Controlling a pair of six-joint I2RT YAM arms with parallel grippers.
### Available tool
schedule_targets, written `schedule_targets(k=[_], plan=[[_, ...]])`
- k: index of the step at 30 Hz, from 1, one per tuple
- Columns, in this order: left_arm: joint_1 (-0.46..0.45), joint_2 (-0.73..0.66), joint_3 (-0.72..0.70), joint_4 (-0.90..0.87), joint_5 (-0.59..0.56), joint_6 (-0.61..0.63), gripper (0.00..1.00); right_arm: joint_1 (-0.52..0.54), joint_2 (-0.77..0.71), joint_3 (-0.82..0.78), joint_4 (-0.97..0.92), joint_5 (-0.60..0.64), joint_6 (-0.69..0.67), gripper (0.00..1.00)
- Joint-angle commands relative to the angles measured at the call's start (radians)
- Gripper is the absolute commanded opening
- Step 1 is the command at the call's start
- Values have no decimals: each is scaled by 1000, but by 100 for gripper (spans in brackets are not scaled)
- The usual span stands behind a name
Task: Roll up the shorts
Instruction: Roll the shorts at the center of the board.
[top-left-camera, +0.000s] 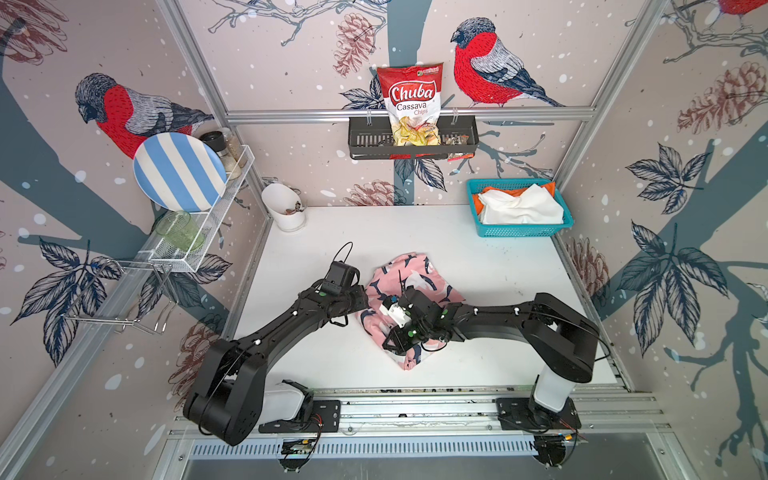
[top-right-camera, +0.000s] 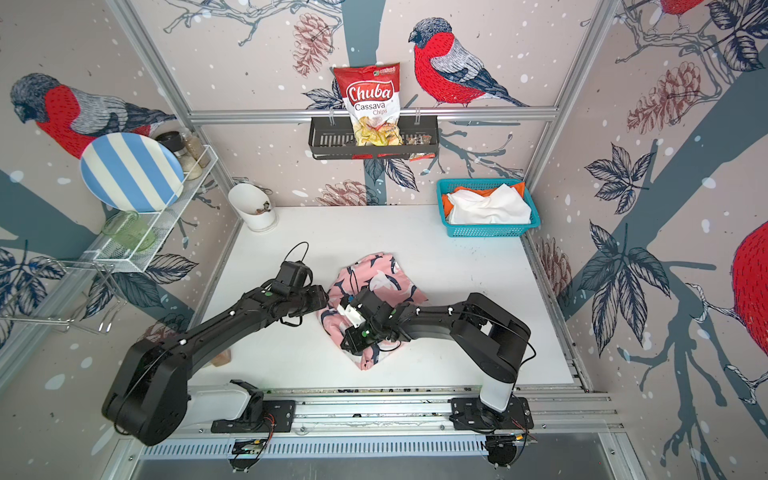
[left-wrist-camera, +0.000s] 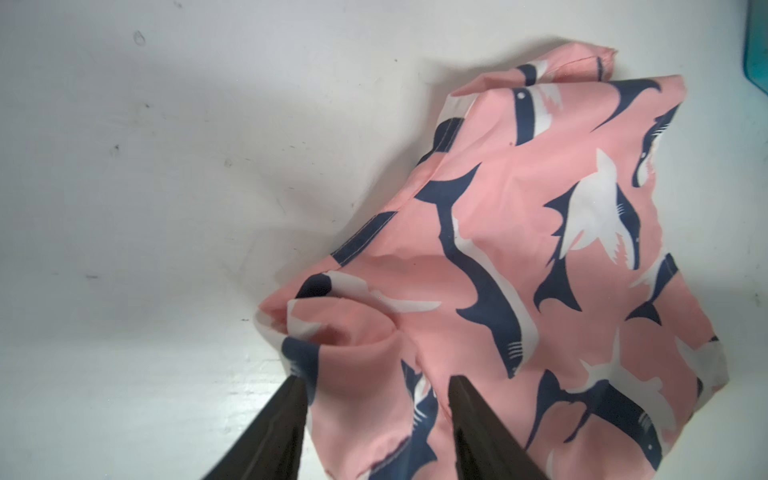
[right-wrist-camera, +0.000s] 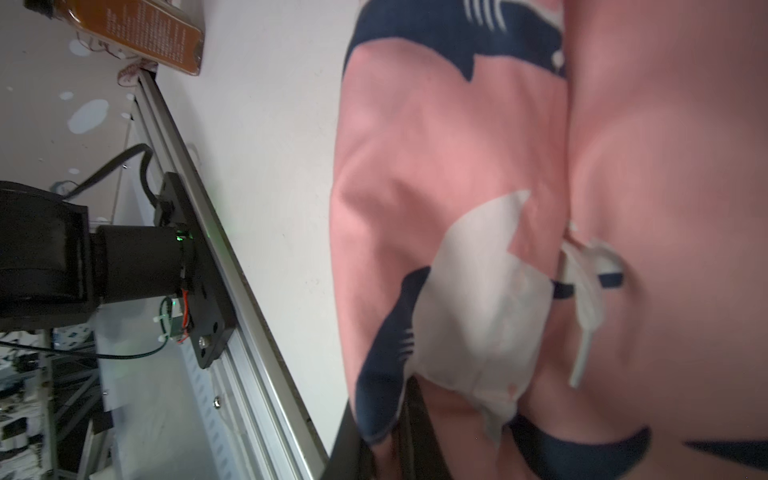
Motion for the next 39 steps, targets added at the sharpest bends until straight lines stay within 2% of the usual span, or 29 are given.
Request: schedule_targets(k=[1,7,10,13,19,22,28,34,39], plan=[[5,-38,10,-34,-10,8,60,-39,-12,-40,91,-120,81,2],[5,-85,9,-56,-6,2,61,-95,5,-78,141,-196,117,0],[5,-104,-3,-58,8,-2,62,-114,7,-96,155,-203,130,0],[5,-126,-31,-38,17,-11,67,-127,12,-108,164,-205,153,0],[5,-136,-46,-19,43,-17,69,-127,-10,-119,192,-174,210,0],[5,-139,-46,-22,37,-25,71,-129,-9,-124,247,-210,241,0],[3,-110,-61,-18,75,-42,69,-140,5,-112,233,-186,253,0],[-9,-89,-75,16,85,-59,69,-163,51,-124,260,-244,322,0],[-13,9,-49,73,110,-59,67,-177,70,-160,306,-271,353,2]])
